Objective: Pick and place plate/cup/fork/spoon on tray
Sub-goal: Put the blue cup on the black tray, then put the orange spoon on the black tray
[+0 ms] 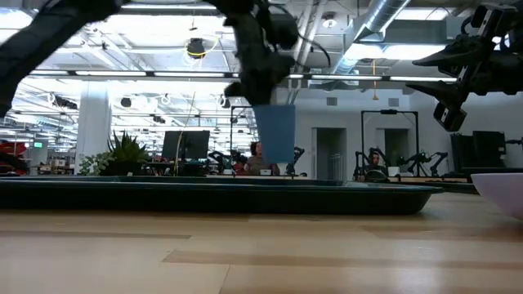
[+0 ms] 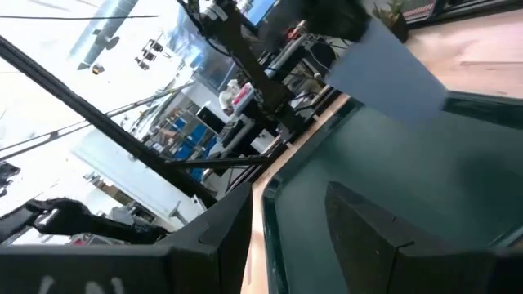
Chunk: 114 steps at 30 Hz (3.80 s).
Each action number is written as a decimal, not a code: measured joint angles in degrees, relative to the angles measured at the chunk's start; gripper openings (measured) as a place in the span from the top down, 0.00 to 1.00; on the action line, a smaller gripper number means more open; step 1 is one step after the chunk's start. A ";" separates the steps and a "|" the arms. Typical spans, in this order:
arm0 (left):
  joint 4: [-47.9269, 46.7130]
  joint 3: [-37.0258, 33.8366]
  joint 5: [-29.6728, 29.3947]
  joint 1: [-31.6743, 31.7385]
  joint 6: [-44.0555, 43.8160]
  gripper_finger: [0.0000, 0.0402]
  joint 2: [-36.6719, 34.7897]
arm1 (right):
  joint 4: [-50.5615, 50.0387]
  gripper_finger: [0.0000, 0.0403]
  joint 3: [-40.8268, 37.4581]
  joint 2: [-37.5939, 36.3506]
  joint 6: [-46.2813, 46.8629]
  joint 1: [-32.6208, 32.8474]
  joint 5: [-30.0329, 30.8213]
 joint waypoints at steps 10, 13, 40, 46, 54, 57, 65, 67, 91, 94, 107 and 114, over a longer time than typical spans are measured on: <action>-0.12 5.19 0.16 -0.52 1.12 1.00 9.07 | 0.00 0.55 0.00 0.00 0.13 0.00 0.02; -0.16 5.20 -0.13 -0.50 1.29 1.00 9.12 | 0.00 0.55 0.00 0.02 0.13 0.02 0.02; -2.77 11.18 -4.68 -1.04 3.01 0.48 4.29 | 0.02 0.55 0.00 0.02 -0.06 0.02 -0.02; -1.80 11.19 -4.01 -4.98 8.12 0.48 -1.83 | -0.28 0.55 0.02 0.02 -1.66 0.02 0.04; 6.66 11.15 3.30 -16.17 20.93 0.48 -3.21 | -0.35 0.55 0.04 0.07 -2.02 0.02 0.07; 10.57 11.19 3.32 -20.15 25.38 0.48 -2.03 | -0.37 0.55 0.04 0.07 -2.03 0.02 0.07; 20.96 11.17 7.84 -25.71 30.56 0.48 4.69 | -0.42 0.55 0.04 0.46 -4.85 0.02 0.02; 22.92 11.09 9.50 -26.09 31.77 0.48 6.78 | -0.41 0.55 0.04 0.94 -5.18 0.02 0.00; 42.62 10.00 13.84 -33.13 36.35 0.53 20.79 | -0.39 0.55 0.04 7.93 -6.18 0.13 -0.04; 42.57 8.98 12.74 -33.06 35.29 0.53 20.82 | -0.37 0.55 0.04 8.38 -6.40 0.13 -0.04; 29.40 10.24 12.07 -32.25 20.23 0.53 15.67 | -9.66 0.57 3.41 8.70 -4.77 0.22 -3.86; 16.54 10.84 1.40 -31.11 14.58 0.53 0.93 | -31.82 0.66 18.25 12.48 -11.89 1.66 -1.73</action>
